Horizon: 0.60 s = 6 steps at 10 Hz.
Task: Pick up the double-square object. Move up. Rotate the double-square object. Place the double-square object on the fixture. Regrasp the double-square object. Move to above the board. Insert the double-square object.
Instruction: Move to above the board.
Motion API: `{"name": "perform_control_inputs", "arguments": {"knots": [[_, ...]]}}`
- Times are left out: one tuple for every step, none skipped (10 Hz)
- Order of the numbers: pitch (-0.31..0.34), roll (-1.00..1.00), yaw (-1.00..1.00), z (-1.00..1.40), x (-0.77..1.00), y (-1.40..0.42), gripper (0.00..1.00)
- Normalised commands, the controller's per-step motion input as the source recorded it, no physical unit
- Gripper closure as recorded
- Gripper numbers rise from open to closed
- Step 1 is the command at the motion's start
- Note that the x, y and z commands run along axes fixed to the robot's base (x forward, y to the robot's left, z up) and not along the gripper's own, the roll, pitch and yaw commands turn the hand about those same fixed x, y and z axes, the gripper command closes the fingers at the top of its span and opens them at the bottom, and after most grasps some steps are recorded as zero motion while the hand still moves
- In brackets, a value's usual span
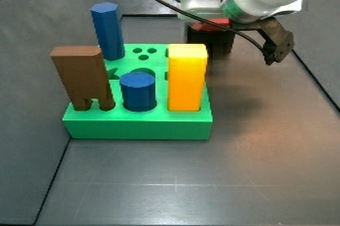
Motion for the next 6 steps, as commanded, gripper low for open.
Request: {"name": "perform_control_inputs", "arguments": {"knots": [[-0.029,0.18,0.01,1.0,0.25,-0.08,1.0],[-0.028,0.17,0.01,1.0,0.25,-0.08,1.0],[-0.004,0.16,-0.02,1.0,0.24,-0.08,1.0],[0.009,0.14,-0.03,1.0,0.23,-0.07,1.0],[0.025,0.12,-0.03,1.0,0.23,-0.07,1.0],[0.05,0.1,-0.03,1.0,0.22,-0.07,1.0]]}}
